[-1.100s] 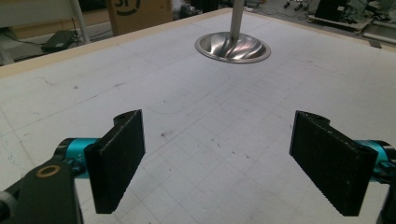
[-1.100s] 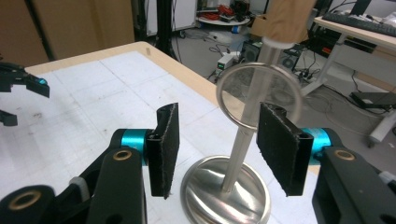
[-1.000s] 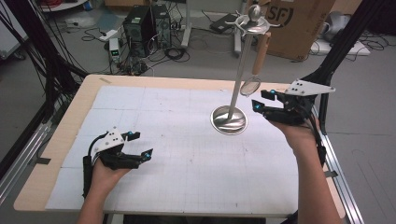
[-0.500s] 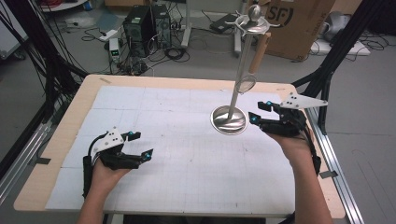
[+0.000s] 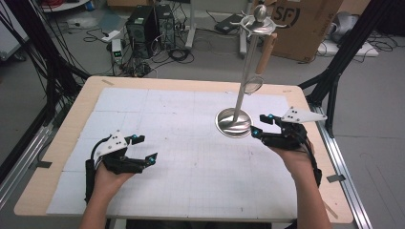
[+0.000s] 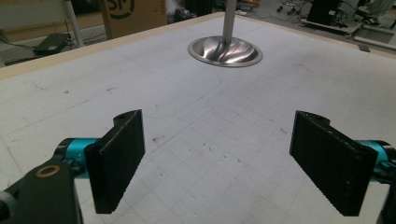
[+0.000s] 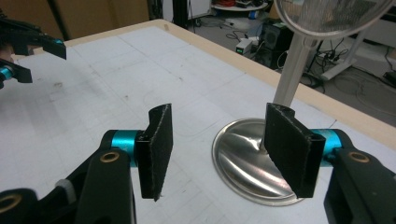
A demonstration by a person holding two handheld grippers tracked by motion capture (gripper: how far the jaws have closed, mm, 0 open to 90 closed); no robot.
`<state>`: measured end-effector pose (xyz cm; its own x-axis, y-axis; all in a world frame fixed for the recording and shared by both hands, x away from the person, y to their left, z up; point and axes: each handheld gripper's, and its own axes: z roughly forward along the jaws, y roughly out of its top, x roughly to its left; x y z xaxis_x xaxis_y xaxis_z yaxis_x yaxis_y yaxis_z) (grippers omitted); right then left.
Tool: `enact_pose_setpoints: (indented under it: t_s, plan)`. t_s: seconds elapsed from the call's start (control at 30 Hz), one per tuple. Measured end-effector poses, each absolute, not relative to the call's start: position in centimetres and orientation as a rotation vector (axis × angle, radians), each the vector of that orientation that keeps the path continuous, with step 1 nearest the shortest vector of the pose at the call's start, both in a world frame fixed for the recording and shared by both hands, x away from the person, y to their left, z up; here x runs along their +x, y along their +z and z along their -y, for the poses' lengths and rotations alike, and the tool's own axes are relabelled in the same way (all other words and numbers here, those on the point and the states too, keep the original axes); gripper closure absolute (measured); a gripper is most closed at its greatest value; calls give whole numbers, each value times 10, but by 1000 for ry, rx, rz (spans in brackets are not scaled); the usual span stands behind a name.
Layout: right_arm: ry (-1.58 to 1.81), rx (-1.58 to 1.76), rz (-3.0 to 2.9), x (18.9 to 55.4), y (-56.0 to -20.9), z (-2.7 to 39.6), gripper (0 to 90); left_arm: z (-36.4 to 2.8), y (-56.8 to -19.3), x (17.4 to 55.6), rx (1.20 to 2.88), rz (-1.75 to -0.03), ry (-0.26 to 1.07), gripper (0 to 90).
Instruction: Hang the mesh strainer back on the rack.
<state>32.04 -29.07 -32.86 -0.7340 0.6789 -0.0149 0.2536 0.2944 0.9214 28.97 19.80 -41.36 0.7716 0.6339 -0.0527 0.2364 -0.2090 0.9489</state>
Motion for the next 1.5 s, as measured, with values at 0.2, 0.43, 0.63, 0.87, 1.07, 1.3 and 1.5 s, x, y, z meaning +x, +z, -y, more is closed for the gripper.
enact_pose_setpoints:
  t_s: [0.2, 0.43, 0.63, 0.87, 1.07, 1.3, 1.5]
  plan:
    - [1425, 846, -2185, 318, -340, 286, 408, -196, -413, 290, 1784, -669, 419, 186]
    - [1431, 861, -2201, 315, -351, 282, 393, -195, -410, 292, 1764, -669, 408, 185]
    - [1428, 872, -2212, 314, -360, 280, 368, -196, -409, 292, 1764, -669, 413, 185]
    - [1426, 891, -2209, 311, -370, 277, 332, -194, -410, 292, 1776, -660, 411, 185]
    - [1411, 917, -2218, 310, -379, 275, 314, -193, -410, 291, 1776, -659, 409, 185]
    - [1399, 931, -2231, 309, -387, 271, 301, -194, -409, 290, 1782, -650, 412, 185]
    - [1394, 939, -2238, 309, -389, 271, 285, -192, -410, 290, 1789, -651, 407, 185]
